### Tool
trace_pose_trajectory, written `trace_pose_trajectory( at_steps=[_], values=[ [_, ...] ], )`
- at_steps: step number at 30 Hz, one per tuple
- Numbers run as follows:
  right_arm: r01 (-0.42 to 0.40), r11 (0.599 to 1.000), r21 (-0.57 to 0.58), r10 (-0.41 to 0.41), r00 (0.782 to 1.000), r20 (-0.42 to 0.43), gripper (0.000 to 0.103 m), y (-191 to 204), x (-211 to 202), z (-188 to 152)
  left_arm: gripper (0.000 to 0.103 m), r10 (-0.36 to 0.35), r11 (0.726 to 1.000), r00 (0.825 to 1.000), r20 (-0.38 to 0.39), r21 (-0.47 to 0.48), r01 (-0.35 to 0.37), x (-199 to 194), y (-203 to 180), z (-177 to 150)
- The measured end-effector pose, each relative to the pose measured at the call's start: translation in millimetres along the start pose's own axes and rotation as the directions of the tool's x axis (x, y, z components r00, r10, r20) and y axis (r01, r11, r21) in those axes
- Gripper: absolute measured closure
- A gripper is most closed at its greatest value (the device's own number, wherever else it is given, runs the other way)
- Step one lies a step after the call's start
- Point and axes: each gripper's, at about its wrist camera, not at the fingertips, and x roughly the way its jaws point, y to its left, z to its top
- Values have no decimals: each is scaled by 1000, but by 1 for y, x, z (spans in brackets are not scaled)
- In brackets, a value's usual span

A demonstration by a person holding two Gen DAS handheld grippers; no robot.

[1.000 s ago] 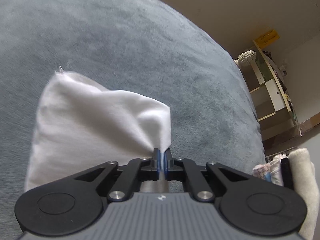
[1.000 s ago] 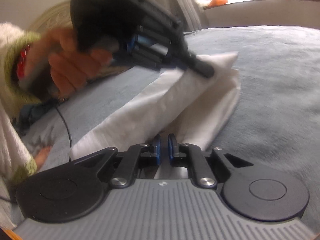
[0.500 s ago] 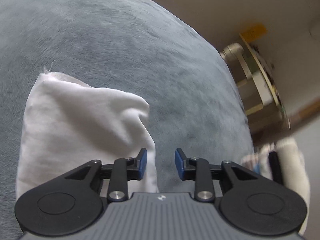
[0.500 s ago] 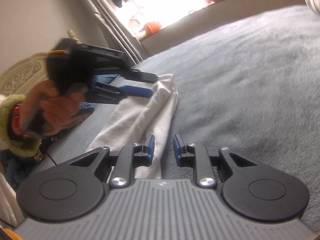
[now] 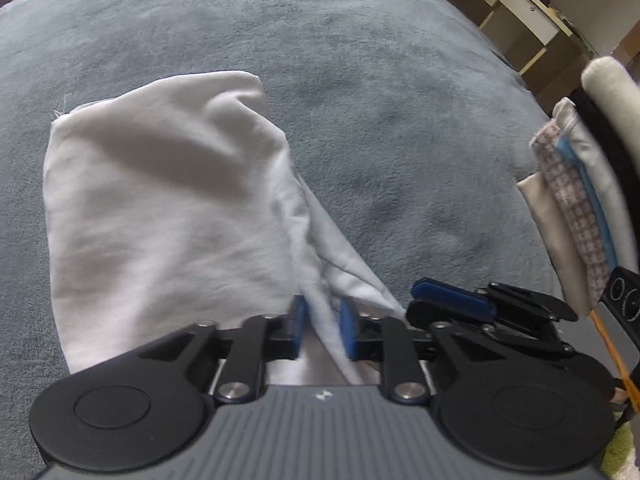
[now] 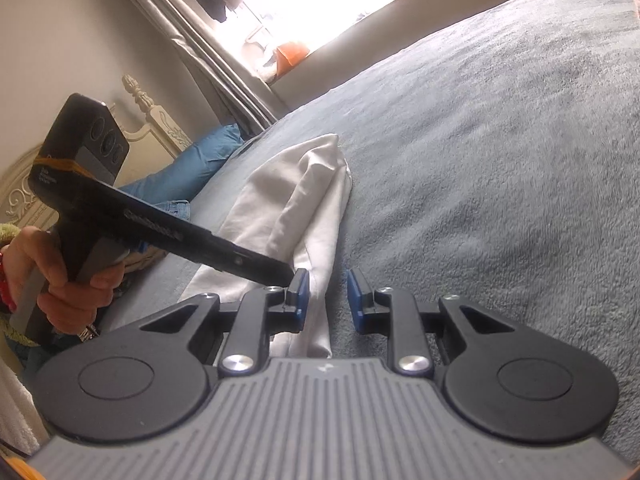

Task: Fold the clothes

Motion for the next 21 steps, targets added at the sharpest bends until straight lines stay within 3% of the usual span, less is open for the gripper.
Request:
trace_pose_trajectory(
  at_steps=[4, 10, 14, 17, 21],
  values=[
    [-15, 1000, 13, 15, 1000, 5, 85, -7, 4, 5, 100, -8, 999, 1000, 15, -38, 9, -6, 5, 0],
    [-63, 998, 19, 64, 997, -33, 89, -13, 22, 12, 100, -19, 999, 999, 48, -46, 21, -22, 3, -4],
    [-142, 986, -83, 131, 982, -134, 89, 4, 42, 13, 100, -27, 999, 997, 69, -43, 30, -33, 3, -7],
    [-159, 973, -165, 122, 970, -212, 89, 18, 57, 13, 101, -28, 998, 997, 70, -58, 32, -35, 6, -9],
    [-192, 965, -181, 156, 968, -197, 89, 20, 52, 26, 101, -31, 997, 997, 77, -72, 36, -38, 8, -10]
  ],
)
